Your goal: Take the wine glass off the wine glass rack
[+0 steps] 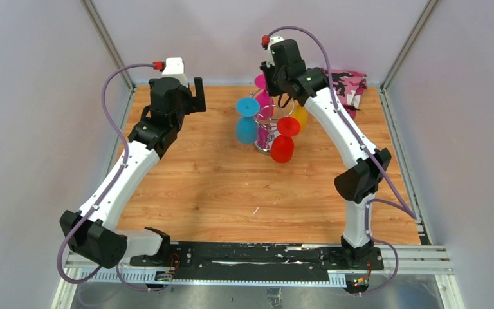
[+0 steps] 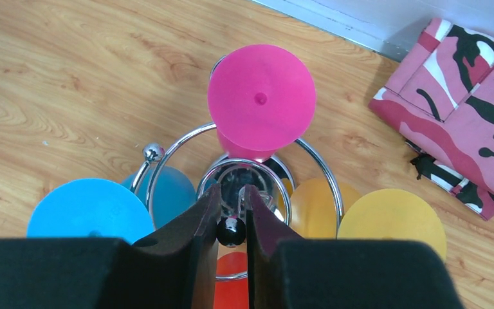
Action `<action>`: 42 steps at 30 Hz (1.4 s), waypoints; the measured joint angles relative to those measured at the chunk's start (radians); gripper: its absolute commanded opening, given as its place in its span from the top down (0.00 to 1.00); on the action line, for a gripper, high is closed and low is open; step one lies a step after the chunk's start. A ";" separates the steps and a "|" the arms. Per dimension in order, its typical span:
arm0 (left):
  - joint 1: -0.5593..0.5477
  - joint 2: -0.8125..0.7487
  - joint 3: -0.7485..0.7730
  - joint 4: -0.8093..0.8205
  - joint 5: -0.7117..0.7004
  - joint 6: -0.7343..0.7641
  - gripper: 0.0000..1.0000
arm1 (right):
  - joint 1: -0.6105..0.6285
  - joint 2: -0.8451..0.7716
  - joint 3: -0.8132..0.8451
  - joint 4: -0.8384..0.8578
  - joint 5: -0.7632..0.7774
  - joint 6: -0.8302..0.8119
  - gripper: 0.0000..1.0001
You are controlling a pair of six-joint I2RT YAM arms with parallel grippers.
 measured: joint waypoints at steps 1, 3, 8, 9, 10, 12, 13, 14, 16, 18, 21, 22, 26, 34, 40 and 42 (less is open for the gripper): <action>0.000 -0.004 -0.001 0.001 0.000 0.000 0.02 | 0.011 0.005 0.007 -0.004 0.003 -0.001 1.00; 0.000 -0.014 -0.003 0.001 -0.001 -0.002 0.02 | 0.036 0.015 0.019 -0.010 0.014 -0.005 1.00; 0.000 -0.042 -0.013 0.002 -0.003 -0.003 0.02 | 0.104 0.017 0.020 -0.012 0.034 -0.013 1.00; 0.000 -0.049 -0.015 0.002 -0.005 -0.005 0.02 | 0.117 0.017 0.021 -0.012 0.036 -0.014 1.00; 0.000 -0.055 -0.017 0.002 -0.005 -0.006 0.01 | 0.127 0.017 0.021 -0.012 0.037 -0.015 1.00; 0.000 -0.064 -0.019 0.002 -0.005 -0.007 0.01 | 0.147 0.017 0.021 -0.014 0.040 -0.016 1.00; 0.000 -0.068 -0.020 0.002 -0.005 -0.008 0.01 | 0.152 0.017 0.021 -0.013 0.041 -0.016 1.00; 0.000 -0.072 -0.020 0.002 -0.005 -0.010 0.01 | 0.162 0.017 0.021 -0.013 0.041 -0.016 1.00; 0.000 -0.077 -0.020 0.002 -0.005 -0.014 0.01 | 0.174 0.017 0.022 -0.013 0.041 -0.016 1.00; 0.000 -0.079 -0.020 0.002 -0.005 -0.016 0.01 | 0.181 0.017 0.021 -0.013 0.042 -0.016 1.00; 0.000 -0.080 -0.020 0.001 -0.005 -0.018 0.01 | 0.187 0.017 0.021 -0.014 0.046 -0.016 1.00; 0.000 -0.080 -0.020 0.001 -0.005 -0.018 0.01 | 0.188 0.017 0.020 -0.014 0.050 -0.016 1.00; 0.000 -0.080 -0.020 0.001 -0.005 -0.018 0.01 | 0.190 0.017 0.011 -0.003 0.056 -0.016 1.00; 0.000 -0.080 -0.020 0.001 -0.005 -0.017 0.01 | 0.191 0.016 -0.002 0.020 0.057 -0.015 0.92; 0.000 -0.080 -0.020 0.001 -0.005 -0.017 0.01 | 0.194 0.014 -0.019 0.051 0.057 -0.016 0.64; 0.000 -0.080 -0.020 0.000 -0.005 -0.017 0.00 | 0.194 0.008 -0.020 0.079 0.057 -0.017 0.58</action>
